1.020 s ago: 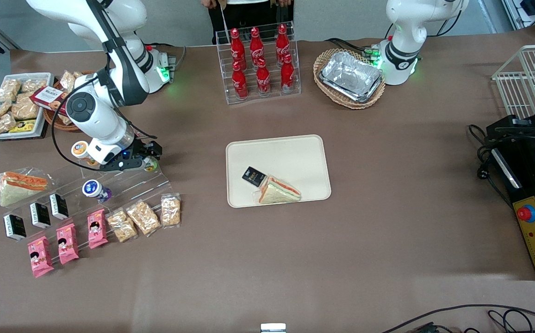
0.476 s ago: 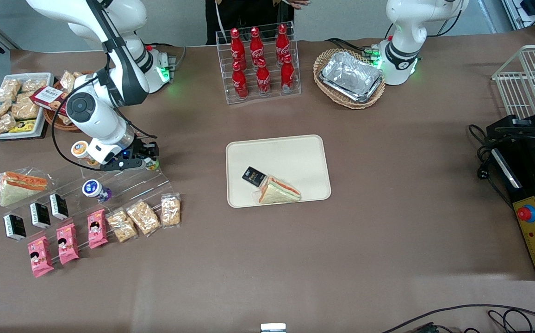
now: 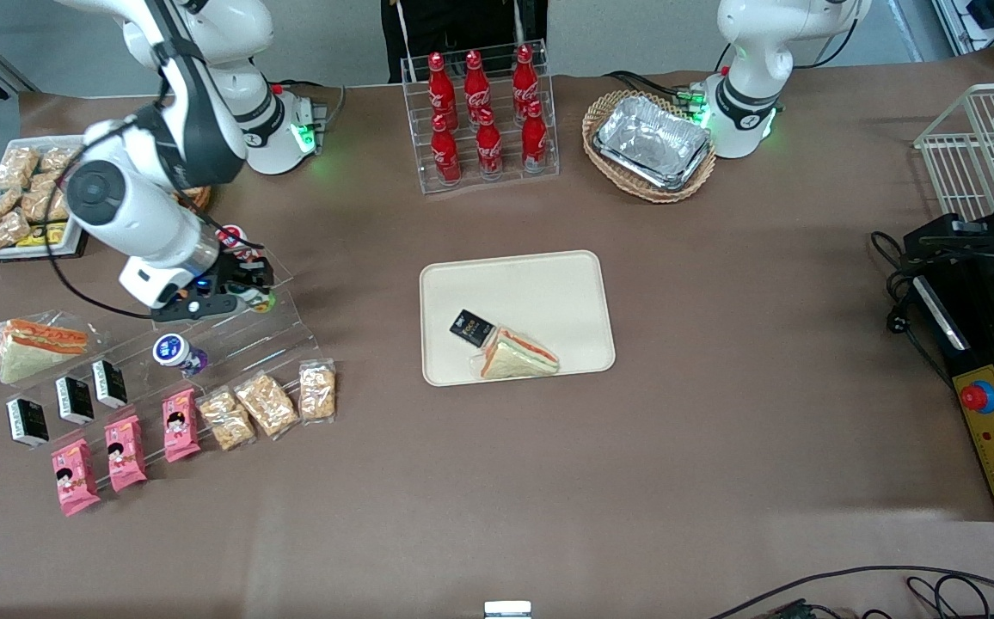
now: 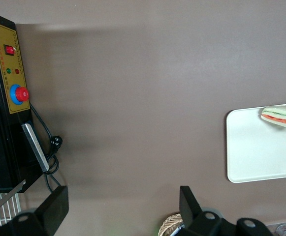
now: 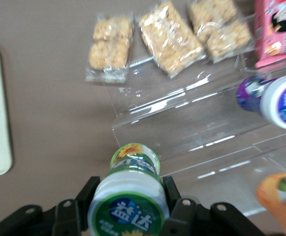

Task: Place green gum on tray
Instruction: 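Lift the green gum bottle out of the rack with the right gripper, then carry the green gum bottle over the white tray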

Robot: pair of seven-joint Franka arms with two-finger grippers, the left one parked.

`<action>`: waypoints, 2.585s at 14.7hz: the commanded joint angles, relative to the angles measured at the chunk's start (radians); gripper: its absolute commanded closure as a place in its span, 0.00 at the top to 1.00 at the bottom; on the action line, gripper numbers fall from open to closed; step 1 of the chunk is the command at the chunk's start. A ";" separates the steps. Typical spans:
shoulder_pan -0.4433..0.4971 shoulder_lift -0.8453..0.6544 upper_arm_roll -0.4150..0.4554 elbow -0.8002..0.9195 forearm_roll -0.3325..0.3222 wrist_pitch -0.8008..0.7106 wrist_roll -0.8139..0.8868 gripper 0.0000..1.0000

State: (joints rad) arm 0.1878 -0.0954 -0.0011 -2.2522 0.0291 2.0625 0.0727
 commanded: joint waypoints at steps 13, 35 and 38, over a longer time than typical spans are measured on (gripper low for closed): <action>0.068 0.006 0.130 0.445 0.173 -0.475 0.259 0.37; 0.283 0.502 0.342 0.240 -0.149 0.287 0.782 0.37; 0.283 0.528 0.340 0.237 -0.161 0.329 0.783 0.37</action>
State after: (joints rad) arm 0.4705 0.4181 0.3387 -2.0129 -0.0958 2.3479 0.8278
